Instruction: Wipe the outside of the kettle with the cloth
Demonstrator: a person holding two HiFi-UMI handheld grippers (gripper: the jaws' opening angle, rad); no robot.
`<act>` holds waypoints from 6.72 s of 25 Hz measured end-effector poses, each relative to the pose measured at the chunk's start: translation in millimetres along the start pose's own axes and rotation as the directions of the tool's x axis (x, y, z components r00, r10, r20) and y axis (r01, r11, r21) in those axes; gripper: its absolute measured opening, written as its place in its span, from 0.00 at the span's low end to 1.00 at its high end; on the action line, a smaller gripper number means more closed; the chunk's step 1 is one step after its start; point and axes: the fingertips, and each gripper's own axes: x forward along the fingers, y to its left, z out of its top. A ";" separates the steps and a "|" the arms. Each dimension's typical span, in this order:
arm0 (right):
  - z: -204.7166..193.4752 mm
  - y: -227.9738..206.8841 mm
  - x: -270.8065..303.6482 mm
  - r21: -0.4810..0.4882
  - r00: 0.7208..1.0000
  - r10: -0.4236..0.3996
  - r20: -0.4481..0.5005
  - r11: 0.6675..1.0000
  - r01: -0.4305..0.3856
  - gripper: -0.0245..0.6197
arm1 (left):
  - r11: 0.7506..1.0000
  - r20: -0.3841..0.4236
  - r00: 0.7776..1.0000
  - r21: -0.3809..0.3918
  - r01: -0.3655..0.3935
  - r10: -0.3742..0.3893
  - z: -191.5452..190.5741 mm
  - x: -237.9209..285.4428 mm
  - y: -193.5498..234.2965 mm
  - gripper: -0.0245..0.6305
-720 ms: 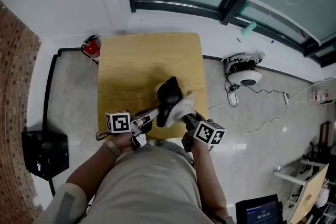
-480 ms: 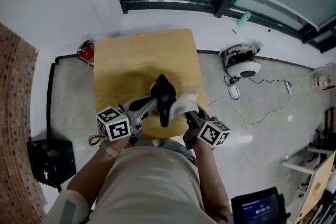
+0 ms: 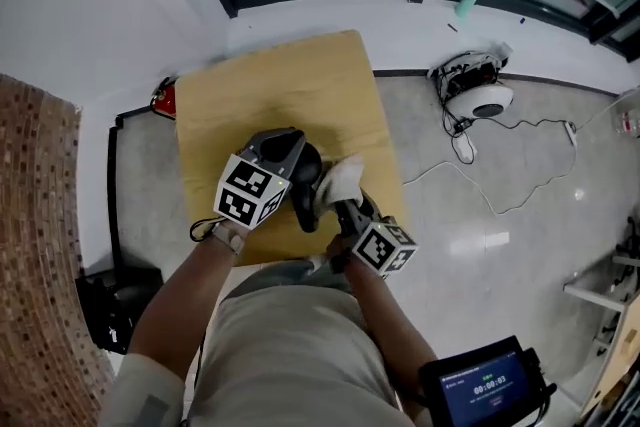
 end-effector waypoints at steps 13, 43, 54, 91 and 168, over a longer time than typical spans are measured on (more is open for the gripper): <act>12.7 -12.4 21.4 -0.239 0.999 -0.024 0.049 0.970 0.035 0.15 | 1.000 -0.010 1.000 0.014 -0.027 0.027 -4.3 7.5 3.5 0.03; -28.4 -65.5 171.8 -0.035 0.674 0.176 -0.718 0.957 -0.288 0.15 | 0.965 0.173 0.950 -0.091 -0.246 0.259 -6.9 -10.1 13.6 0.02; 31.0 -1.5 100.2 -0.069 0.824 0.305 -0.477 0.922 -0.381 0.15 | 0.959 0.187 0.943 -0.129 -0.254 0.275 -8.1 -14.9 14.0 0.02; -113.3 7.3 -56.1 -0.710 0.765 -0.038 -0.643 0.405 -0.576 0.15 | 0.957 0.192 0.946 -0.180 -0.227 0.261 -13.1 -17.3 15.8 0.02; -152.3 -8.0 -28.6 -0.676 0.625 -0.305 -0.719 0.518 -0.524 0.15 | 0.969 -0.043 0.978 0.151 -0.194 0.203 -13.2 9.9 86.9 0.02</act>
